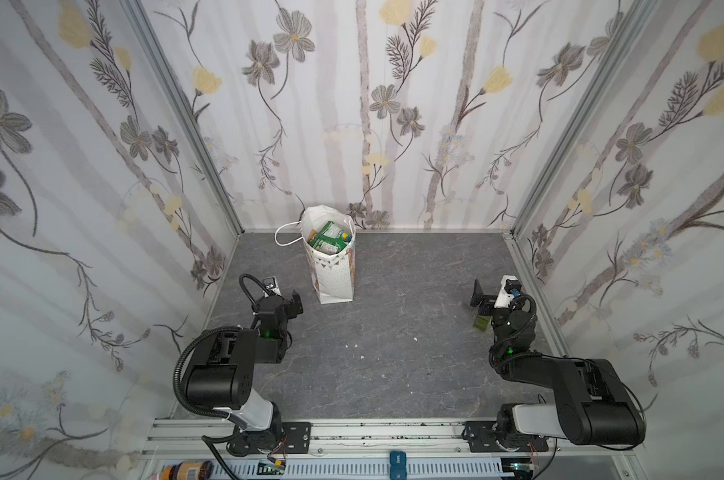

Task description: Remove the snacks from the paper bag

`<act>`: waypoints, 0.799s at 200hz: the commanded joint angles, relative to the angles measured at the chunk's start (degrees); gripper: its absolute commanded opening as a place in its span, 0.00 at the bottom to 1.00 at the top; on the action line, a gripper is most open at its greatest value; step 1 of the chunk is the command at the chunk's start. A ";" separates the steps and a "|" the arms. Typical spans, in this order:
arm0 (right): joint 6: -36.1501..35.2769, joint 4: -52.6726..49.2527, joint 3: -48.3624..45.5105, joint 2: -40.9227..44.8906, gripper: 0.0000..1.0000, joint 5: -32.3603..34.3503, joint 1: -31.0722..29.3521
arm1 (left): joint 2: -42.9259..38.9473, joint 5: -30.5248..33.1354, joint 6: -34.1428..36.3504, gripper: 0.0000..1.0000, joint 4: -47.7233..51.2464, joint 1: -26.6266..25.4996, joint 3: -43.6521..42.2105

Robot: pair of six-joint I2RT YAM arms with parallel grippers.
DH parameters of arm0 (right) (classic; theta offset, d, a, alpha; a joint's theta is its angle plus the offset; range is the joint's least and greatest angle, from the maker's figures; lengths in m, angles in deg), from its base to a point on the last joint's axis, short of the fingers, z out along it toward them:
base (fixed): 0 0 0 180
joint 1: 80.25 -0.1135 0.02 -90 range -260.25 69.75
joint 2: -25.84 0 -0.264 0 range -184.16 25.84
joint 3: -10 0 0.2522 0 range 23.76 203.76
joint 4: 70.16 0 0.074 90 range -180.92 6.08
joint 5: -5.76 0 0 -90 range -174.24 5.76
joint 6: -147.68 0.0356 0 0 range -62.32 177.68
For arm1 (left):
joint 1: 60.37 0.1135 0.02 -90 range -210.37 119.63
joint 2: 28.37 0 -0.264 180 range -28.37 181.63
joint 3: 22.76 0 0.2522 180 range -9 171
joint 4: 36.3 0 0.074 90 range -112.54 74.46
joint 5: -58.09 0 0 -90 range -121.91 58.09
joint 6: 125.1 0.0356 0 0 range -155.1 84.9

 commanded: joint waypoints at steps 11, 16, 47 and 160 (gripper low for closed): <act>-0.29 1.74 -0.15 0.15 1.00 0.45 -0.06 | 0.07 -0.22 -0.28 1.00 -1.59 0.00 0.32; -0.37 1.98 -0.21 0.13 1.00 0.53 -0.07 | 0.09 -0.17 -0.29 1.00 -1.53 0.00 0.32; -0.31 1.90 -0.25 0.12 1.00 0.45 -0.06 | 0.13 -0.17 -0.31 1.00 -1.49 0.00 0.39; -0.29 2.47 -0.58 0.38 1.00 0.33 -0.16 | 0.01 -0.63 -0.17 1.00 -1.86 0.00 0.09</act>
